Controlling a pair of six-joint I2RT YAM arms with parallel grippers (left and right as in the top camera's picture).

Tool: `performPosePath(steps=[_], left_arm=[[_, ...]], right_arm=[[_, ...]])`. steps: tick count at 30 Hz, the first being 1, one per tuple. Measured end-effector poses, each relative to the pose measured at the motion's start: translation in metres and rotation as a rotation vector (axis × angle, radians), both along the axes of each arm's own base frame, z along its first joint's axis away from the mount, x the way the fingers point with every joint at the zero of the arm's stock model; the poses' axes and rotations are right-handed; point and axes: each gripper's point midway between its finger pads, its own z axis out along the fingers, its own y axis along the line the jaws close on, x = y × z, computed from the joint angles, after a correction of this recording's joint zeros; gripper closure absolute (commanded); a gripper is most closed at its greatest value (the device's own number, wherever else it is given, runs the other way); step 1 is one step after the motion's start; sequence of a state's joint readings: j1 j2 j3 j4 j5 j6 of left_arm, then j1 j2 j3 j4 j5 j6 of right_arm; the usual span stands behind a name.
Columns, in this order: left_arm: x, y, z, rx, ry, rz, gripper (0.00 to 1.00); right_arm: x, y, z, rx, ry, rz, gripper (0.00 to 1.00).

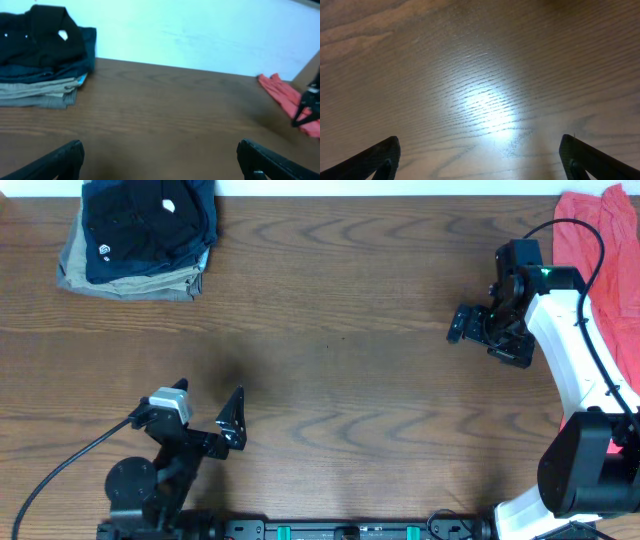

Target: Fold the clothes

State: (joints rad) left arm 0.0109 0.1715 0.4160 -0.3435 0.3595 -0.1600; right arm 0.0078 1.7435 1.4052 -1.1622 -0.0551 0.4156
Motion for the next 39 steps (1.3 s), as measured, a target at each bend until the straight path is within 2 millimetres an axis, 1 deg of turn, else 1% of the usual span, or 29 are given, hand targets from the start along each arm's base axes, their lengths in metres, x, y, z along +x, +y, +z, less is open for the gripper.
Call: performPosePath(steps=[8,13,19,21,25,28,32,39], left_arm=[[0.015,0.013,-0.025,0.012,-0.103,0.076,0.02],[0.02,0.017,-0.03,0.011,-0.198,0.1,0.02],[0.025,0.022,-0.038,0.011,-0.23,0.129,0.02],[0.027,0.026,-0.043,0.014,-0.223,0.151,0.02],[0.029,0.035,-0.065,0.025,-0.148,0.207,0.02],[0.028,0.04,-0.078,0.033,-0.099,0.232,0.02],[0.028,0.044,-0.08,0.038,-0.084,0.259,0.02],[0.028,0.046,-0.08,0.039,-0.082,0.265,0.02]], right_arm=[[0.0,0.0,0.0,0.0,0.0,0.0,0.01],[0.0,0.0,0.0,0.0,0.0,0.0,0.01],[0.0,0.0,0.0,0.0,0.0,0.0,0.01],[0.0,0.0,0.0,0.0,0.0,0.0,0.01],[0.0,0.0,0.0,0.0,0.0,0.0,0.01],[0.0,0.0,0.0,0.0,0.0,0.0,0.01],[0.0,0.0,0.0,0.0,0.0,0.0,0.01],[0.0,0.0,0.0,0.0,0.0,0.0,0.01]])
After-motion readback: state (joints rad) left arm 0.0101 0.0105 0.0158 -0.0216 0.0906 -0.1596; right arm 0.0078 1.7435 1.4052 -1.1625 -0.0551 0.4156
